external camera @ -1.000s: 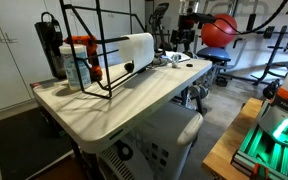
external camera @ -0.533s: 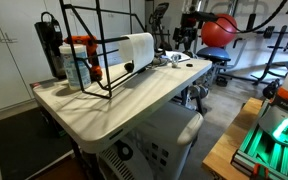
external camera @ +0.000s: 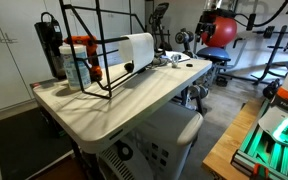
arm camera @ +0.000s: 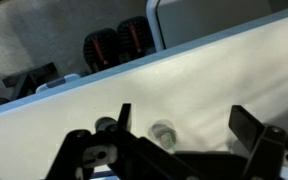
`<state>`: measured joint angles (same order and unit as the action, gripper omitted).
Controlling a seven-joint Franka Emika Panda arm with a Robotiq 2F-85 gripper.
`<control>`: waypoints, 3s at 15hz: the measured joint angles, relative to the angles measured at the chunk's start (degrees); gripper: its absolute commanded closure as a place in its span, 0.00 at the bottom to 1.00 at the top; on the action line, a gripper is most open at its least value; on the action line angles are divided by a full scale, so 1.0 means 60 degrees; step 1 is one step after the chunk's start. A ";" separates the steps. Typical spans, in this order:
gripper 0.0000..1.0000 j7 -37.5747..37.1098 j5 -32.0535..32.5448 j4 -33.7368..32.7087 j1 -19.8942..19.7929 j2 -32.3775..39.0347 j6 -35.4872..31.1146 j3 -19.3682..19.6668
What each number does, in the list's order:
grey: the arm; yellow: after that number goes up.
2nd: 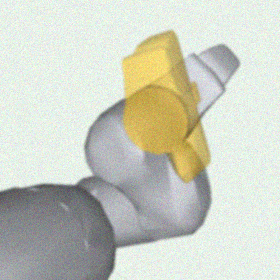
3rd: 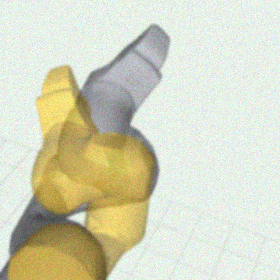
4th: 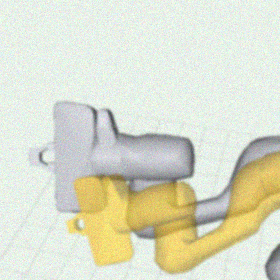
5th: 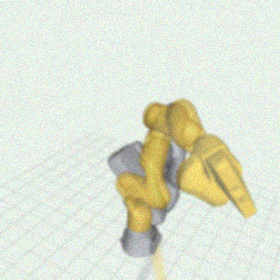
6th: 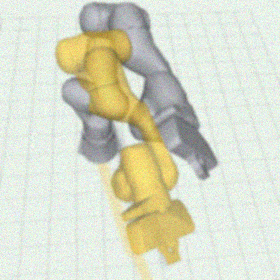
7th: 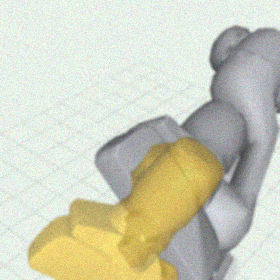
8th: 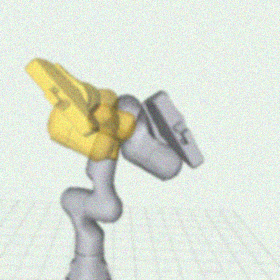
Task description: Flip the black lid over then move it to the left on the table
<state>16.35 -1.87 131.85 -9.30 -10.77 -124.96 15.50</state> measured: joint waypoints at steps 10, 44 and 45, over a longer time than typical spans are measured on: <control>0.00 0.2352 -0.2293 -0.3298 -0.0865 0.3741 0.0439 0.0544; 0.00 0.2740 -0.2357 -0.6407 -0.2663 0.7542 0.0528 -0.1730; 0.00 0.2740 -0.2357 -0.6480 -0.2683 0.7622 0.0531 -0.1758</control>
<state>32.79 -16.01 92.97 -25.40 34.96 -121.77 4.95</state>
